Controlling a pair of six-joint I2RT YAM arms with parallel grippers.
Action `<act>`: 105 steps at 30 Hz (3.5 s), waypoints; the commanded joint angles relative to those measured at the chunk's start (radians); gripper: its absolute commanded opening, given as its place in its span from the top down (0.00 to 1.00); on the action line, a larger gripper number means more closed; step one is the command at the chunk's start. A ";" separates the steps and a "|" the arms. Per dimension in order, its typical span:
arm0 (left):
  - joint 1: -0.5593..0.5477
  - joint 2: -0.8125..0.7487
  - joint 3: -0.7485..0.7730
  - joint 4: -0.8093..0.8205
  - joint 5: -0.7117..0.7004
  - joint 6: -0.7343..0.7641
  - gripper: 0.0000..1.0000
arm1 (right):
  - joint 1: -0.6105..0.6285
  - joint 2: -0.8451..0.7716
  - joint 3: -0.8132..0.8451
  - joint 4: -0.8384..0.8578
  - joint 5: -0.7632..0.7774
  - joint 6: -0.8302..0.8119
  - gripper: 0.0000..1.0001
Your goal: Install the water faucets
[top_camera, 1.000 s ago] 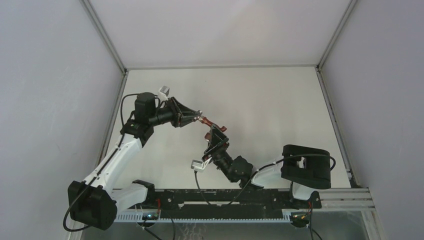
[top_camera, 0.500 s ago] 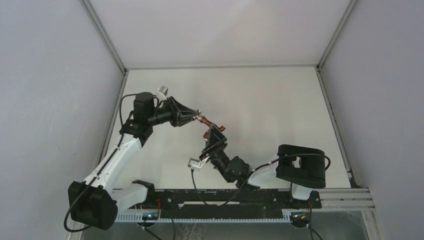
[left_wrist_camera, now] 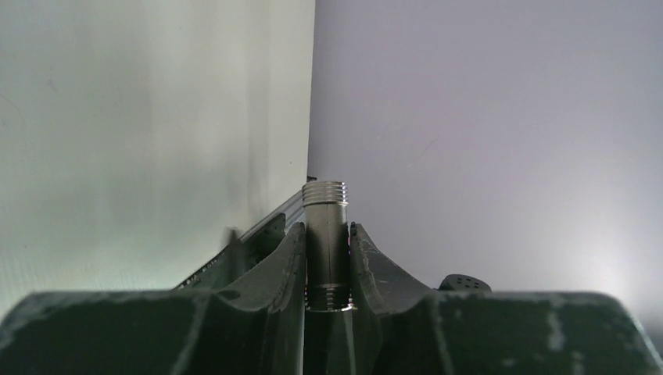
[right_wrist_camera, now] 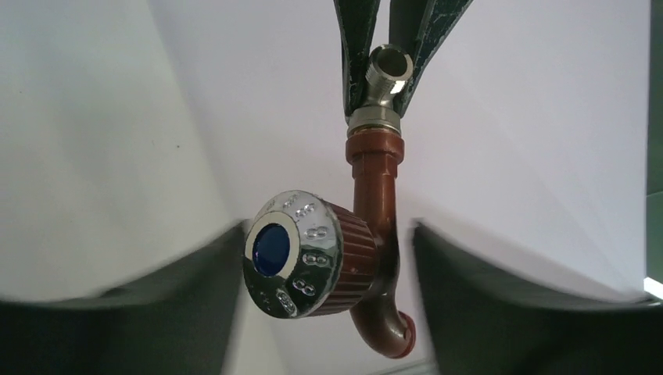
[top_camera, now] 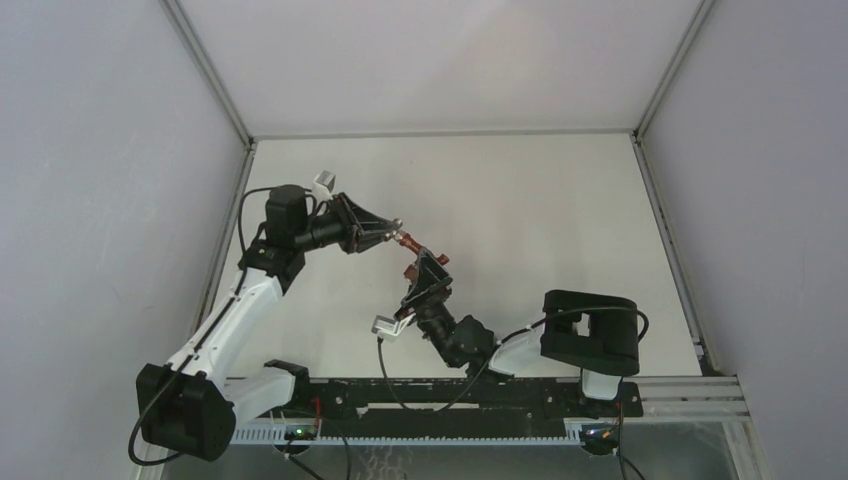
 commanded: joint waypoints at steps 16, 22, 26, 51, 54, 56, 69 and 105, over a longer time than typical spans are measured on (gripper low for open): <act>0.053 -0.045 -0.044 0.303 0.028 -0.014 1.00 | 0.160 -0.442 -0.074 -0.748 0.155 0.681 0.00; 0.054 -0.036 -0.023 0.291 0.046 0.047 1.00 | -0.047 -0.925 0.051 -1.351 -0.266 1.382 0.00; 0.054 -0.043 -0.010 0.284 0.074 0.123 1.00 | -0.441 -1.060 0.098 -1.394 -0.788 1.762 0.00; 0.019 -0.109 -0.016 0.280 0.160 0.169 1.00 | -0.664 -0.531 0.088 -0.688 -1.374 2.485 0.06; 0.006 -0.124 -0.013 0.265 0.150 0.182 1.00 | -0.645 -0.496 0.087 -0.623 -1.415 2.496 0.21; 0.004 -0.125 -0.012 0.231 0.130 0.211 1.00 | -0.638 -0.479 0.087 -0.585 -1.431 2.510 0.30; -0.006 -0.108 0.018 0.167 0.102 0.247 0.61 | -0.671 -0.435 0.082 -0.590 -1.419 2.604 1.00; -0.003 -0.219 0.118 -0.337 -0.482 0.534 0.00 | -1.620 -0.403 -0.058 -1.170 -0.950 2.411 0.40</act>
